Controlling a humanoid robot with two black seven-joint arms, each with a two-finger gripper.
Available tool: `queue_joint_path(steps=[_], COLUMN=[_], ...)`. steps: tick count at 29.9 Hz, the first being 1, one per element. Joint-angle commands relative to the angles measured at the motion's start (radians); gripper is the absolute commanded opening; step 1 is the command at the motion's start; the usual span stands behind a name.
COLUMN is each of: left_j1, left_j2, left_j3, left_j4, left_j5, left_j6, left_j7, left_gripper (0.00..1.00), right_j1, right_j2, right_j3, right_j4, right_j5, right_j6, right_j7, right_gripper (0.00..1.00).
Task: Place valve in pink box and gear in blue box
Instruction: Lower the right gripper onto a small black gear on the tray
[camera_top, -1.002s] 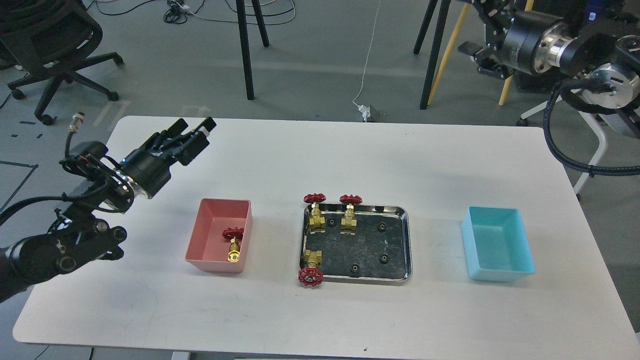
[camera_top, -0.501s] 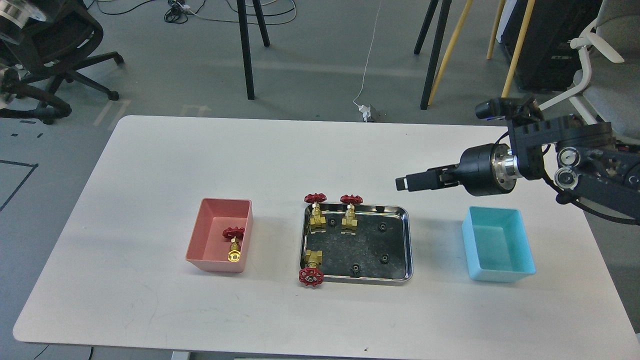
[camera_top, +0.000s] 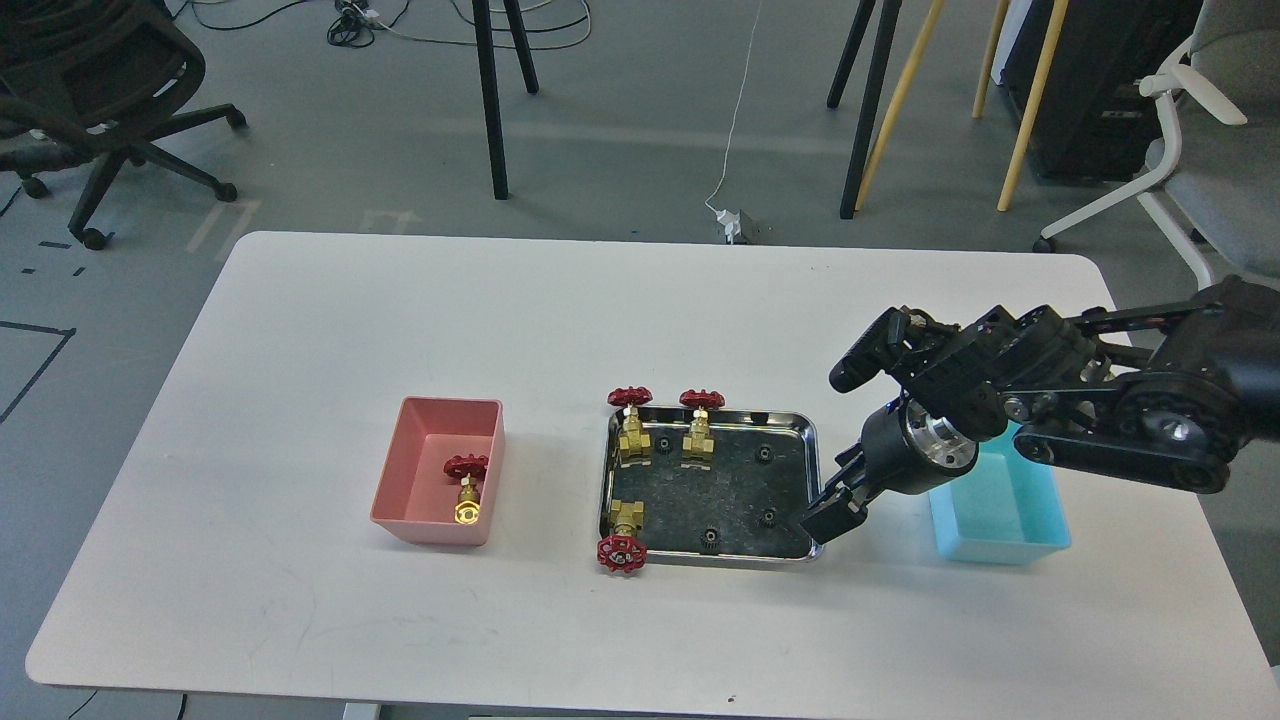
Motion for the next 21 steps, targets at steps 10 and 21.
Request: queue_joint_path(steps=[10,21], left_j1=[-0.015,-0.016], left_j2=[0.029,0.033], left_j3=[0.0,-0.003], left_j4=[0.0,0.0], left_j5=[-0.001,-0.001], left_j6=[0.009,0.009], left_j7=[-0.002,-0.002], left_gripper=[0.96,0.96], right_j1=[-0.052,-0.086], right_j2=[0.258,0.292], right_j3=[-0.045,-0.049], right_j4=[-0.244,-0.301], right_j5=[0.001,-0.002], right_j6=[0.0,0.0], right_j7=[0.001,0.021], right_gripper=[0.97,0.85])
